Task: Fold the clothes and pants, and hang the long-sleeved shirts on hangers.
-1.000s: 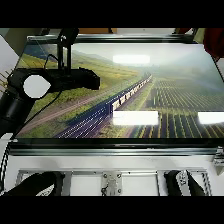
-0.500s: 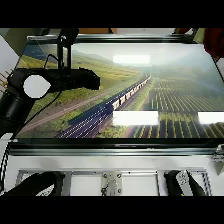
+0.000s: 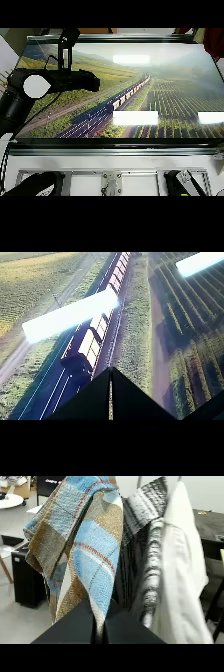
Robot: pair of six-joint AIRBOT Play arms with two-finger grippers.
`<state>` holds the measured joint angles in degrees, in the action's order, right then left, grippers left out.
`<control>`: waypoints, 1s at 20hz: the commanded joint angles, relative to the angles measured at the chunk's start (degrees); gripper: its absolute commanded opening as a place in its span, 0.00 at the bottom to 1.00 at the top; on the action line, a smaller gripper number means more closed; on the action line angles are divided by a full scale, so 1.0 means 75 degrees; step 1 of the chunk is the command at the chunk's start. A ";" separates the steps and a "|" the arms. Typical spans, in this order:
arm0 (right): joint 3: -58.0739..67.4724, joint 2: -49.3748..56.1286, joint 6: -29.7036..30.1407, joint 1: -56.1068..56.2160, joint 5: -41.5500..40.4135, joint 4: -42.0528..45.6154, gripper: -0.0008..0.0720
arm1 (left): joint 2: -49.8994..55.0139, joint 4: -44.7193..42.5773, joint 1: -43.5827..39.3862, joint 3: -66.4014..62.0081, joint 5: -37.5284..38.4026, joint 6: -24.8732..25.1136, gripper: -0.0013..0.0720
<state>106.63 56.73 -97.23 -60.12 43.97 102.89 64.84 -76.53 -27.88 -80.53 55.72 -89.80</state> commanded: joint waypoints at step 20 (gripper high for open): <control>-0.0003 0.0079 -0.0405 -0.0822 -0.0460 -0.1332 0.82 | 0.0006 0.0009 0.0000 -0.0006 0.0175 -0.0003 0.04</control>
<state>106.56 59.61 -100.53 -66.54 46.54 98.26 64.84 -76.47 -27.88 -80.53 57.06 -89.89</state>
